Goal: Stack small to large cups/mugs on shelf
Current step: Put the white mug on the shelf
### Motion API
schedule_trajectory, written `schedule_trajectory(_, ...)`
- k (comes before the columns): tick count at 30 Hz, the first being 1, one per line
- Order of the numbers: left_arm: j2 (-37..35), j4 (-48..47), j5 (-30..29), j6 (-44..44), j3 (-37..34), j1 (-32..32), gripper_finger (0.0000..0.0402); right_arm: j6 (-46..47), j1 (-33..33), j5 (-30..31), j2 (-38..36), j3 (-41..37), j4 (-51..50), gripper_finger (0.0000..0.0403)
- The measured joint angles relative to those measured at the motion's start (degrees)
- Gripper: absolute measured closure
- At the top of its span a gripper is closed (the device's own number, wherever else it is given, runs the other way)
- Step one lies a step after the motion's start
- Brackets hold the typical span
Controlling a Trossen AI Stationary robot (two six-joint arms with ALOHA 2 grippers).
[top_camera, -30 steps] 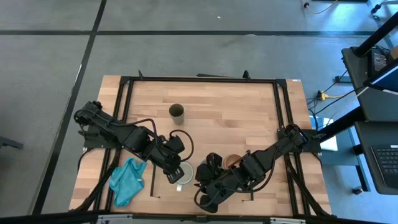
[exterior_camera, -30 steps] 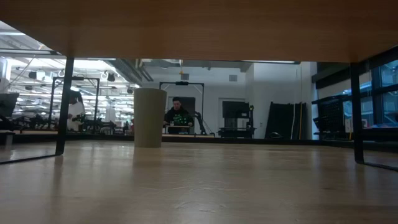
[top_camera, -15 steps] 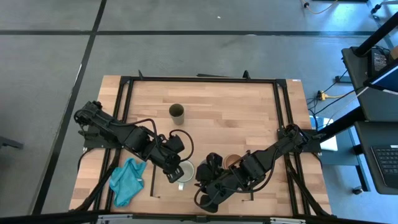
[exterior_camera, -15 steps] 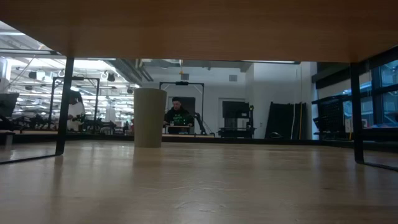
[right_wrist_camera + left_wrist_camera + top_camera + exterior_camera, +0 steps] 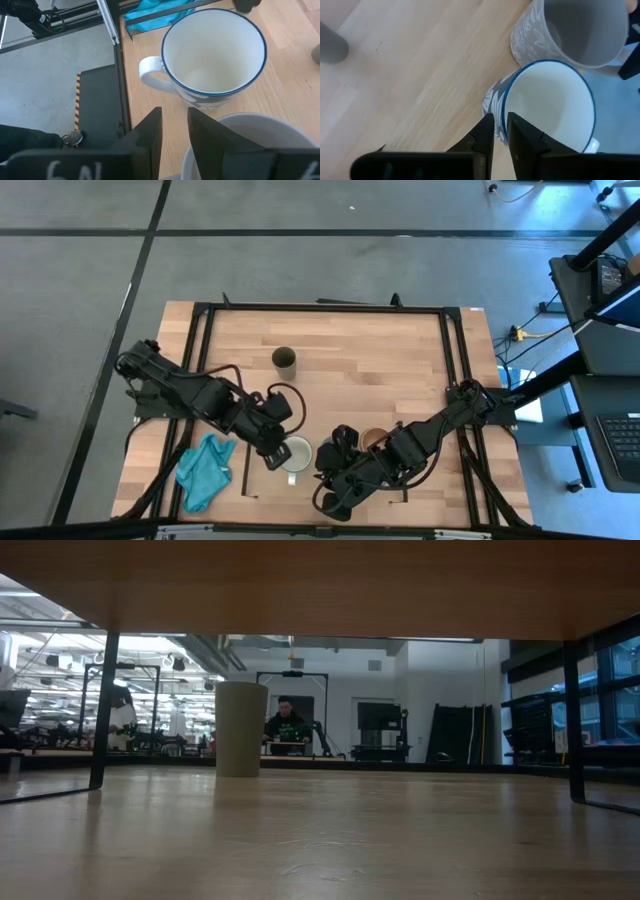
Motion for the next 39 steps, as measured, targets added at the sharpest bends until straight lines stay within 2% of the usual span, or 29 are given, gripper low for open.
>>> schedule_trajectory(8,-4.2,-0.1,-3.1,2.5,0.0,-0.1,0.0354,-0.2,0.0,0.0,0.0,0.0,-0.2,0.0309)
schedule_trajectory(19,-9.8,-1.9,-2.7,4.4,0.0,-0.5,0.0354,-0.4,0.0,0.0,0.0,0.0,-1.1,0.0309)
schedule_trajectory(39,-9.9,-1.5,-2.7,4.4,0.0,-0.4,0.0354,-0.2,-0.1,0.0,0.0,0.0,-1.3,0.0309)
